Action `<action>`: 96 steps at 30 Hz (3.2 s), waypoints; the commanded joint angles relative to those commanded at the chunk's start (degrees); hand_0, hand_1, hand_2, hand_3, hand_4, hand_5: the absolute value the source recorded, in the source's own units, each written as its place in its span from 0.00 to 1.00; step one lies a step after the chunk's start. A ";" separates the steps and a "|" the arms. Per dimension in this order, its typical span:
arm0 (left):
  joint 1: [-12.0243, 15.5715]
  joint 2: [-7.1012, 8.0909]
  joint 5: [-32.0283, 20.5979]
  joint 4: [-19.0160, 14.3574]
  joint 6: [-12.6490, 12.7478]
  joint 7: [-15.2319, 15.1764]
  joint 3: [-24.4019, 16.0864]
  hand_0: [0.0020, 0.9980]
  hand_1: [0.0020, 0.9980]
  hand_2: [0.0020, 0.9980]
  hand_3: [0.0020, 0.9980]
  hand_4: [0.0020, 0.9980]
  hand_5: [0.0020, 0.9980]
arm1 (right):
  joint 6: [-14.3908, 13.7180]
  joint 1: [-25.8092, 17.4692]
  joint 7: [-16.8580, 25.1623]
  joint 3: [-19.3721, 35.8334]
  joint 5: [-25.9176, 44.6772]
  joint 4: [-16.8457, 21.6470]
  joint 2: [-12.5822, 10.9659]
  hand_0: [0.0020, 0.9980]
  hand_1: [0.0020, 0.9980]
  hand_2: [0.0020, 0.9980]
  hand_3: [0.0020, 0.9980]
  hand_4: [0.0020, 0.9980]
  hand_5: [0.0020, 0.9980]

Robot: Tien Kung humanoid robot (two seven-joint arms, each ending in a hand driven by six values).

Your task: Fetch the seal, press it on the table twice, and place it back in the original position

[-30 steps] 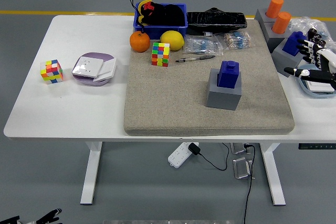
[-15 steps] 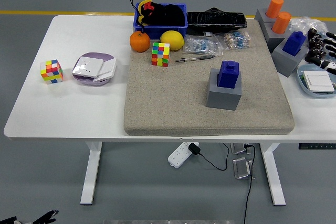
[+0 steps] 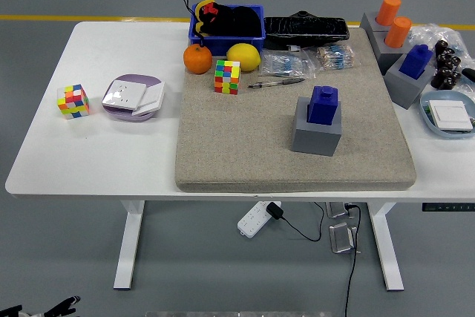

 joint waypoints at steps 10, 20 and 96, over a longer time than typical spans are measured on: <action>0.16 -0.01 -0.01 0.04 -0.04 0.01 0.00 0.82 0.79 0.77 0.80 0.70 0.43 | 0.03 -1.00 -0.45 1.05 -0.19 0.14 0.39 0.91 0.90 0.88 0.88 1.00 0.37; 0.39 -0.15 -0.40 0.16 -0.15 -0.06 0.00 0.82 0.79 0.77 0.80 0.70 0.43 | 0.14 -1.56 -0.71 2.75 -0.51 0.30 0.60 0.91 0.90 0.88 0.88 1.00 0.36; -0.51 0.45 2.06 -0.36 0.77 0.48 -0.60 0.81 0.79 0.77 0.80 0.69 0.43 | -1.02 -2.19 -0.96 4.02 -0.49 2.96 0.59 0.88 0.85 0.82 0.80 0.99 0.34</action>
